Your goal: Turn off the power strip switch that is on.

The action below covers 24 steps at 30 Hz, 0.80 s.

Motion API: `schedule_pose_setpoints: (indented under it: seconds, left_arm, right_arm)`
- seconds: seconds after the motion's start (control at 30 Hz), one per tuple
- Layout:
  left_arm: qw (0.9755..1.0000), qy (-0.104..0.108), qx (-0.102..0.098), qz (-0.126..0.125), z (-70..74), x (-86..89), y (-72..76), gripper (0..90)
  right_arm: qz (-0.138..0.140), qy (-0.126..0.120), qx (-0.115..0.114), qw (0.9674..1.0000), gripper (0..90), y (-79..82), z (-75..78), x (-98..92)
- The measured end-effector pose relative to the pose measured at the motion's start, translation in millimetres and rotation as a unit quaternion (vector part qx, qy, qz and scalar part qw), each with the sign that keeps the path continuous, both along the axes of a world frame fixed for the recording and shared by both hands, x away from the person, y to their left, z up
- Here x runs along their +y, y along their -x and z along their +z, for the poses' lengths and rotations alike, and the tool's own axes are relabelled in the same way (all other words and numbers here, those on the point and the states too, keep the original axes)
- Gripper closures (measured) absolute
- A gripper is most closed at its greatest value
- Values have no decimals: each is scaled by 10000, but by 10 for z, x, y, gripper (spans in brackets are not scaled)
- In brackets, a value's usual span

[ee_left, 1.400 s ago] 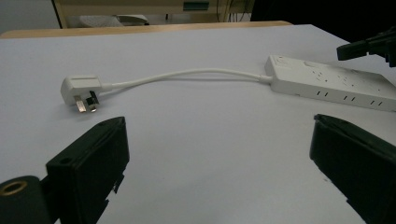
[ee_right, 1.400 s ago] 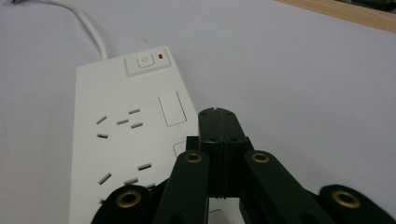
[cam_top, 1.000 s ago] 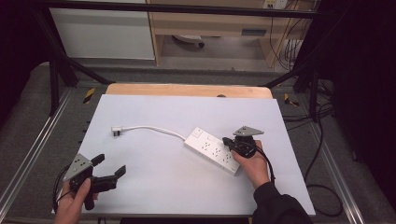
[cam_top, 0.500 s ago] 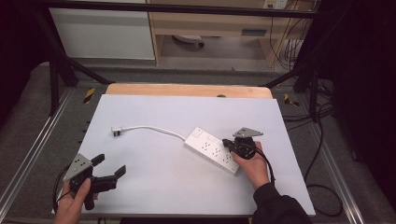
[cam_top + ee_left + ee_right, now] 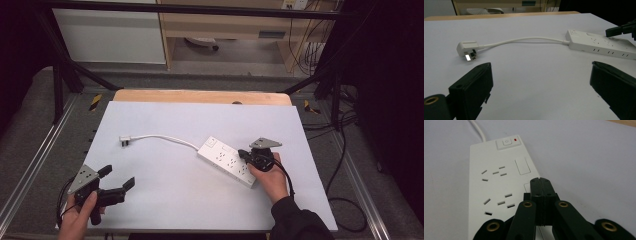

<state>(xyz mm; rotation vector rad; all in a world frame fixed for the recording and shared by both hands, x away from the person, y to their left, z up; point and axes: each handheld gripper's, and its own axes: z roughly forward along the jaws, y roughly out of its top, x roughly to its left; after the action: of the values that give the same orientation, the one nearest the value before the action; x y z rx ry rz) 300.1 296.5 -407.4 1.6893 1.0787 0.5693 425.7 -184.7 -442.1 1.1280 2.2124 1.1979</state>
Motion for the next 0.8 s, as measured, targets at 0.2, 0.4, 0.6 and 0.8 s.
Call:
schedule_pose_setpoints:
  seconds: [0.2,0.4,0.6,0.8]
  left_arm:
    - [10000,-7,-3,-10,-1,-2,-1,47]
    - [10000,-10,-5,-9,-1,-2,-1,47]
    - [10000,-4,-5,-11,-1,-2,-1,46]
    - [10000,-6,-5,-12,-1,-2,0,46]
  right_arm:
    - [2,-20,-18,10000,900,4,-7,0]
    - [10,-35,-41,10000,900,4,-13,-3]
    - [-10,-61,-27,10000,900,7,-15,-3]
    - [-13,-69,-20,10000,900,8,-16,-5]
